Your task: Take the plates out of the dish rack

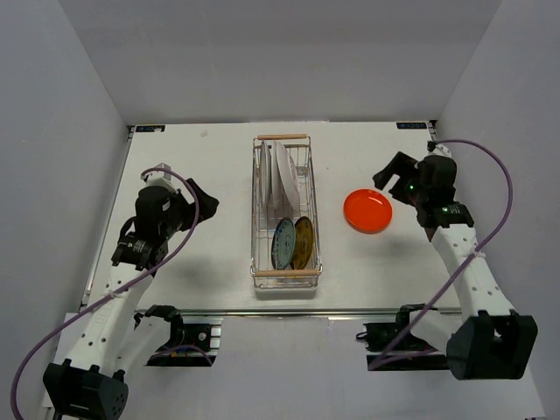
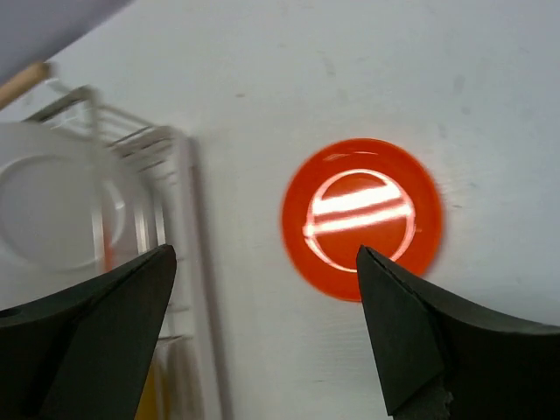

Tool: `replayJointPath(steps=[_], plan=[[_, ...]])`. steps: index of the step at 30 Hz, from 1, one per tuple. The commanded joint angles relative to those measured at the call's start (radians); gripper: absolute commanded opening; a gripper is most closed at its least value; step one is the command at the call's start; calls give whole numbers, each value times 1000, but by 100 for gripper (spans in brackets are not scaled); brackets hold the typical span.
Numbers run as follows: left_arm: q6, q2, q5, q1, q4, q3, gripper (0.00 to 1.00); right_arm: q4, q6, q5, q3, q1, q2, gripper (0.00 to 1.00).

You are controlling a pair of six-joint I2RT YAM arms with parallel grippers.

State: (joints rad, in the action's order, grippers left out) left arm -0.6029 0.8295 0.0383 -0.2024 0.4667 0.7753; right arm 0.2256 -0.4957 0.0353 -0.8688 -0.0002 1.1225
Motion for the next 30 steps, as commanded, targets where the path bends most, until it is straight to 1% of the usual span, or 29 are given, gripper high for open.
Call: replayJointPath(steps=[1,4,5,6,8,9,11,12,13,15,16,19,25,28,30], plan=[[-1,-24,31,-5,-19,-5,98,135,45,-31,-113,135,-65,89],[-3,-32,20,-5,-4,7,98,158,51,-26,-174,270,-67,89],[-5,-33,12,-5,1,7,98,159,42,-82,-182,311,-52,89],[-9,-41,3,-5,10,7,98,162,45,-104,-193,412,-43,89],[-12,-50,-9,-5,21,10,98,179,58,-162,-240,482,19,89],[-12,-55,-9,-5,29,12,98,199,66,-178,-260,587,43,89],[-11,-61,-6,-5,36,18,98,215,81,-239,-318,656,112,89],[-11,-61,-11,-5,39,19,98,239,89,-265,-335,751,131,89],[-12,-61,-23,-5,44,21,98,256,88,-325,-348,775,164,89],[-20,-64,-23,-5,47,13,98,282,91,-376,-378,851,187,89],[-20,-66,-25,-5,47,12,98,282,89,-415,-380,865,200,89],[-21,-66,-23,-5,46,7,98,291,94,-457,-391,946,227,89],[-26,-67,-23,-5,43,2,98,327,103,-482,-432,1052,312,89],[-28,-69,-23,-5,38,-4,98,327,82,-511,-414,1069,318,88],[-28,-69,-21,-5,36,-4,98,327,66,-506,-404,1072,321,84]])
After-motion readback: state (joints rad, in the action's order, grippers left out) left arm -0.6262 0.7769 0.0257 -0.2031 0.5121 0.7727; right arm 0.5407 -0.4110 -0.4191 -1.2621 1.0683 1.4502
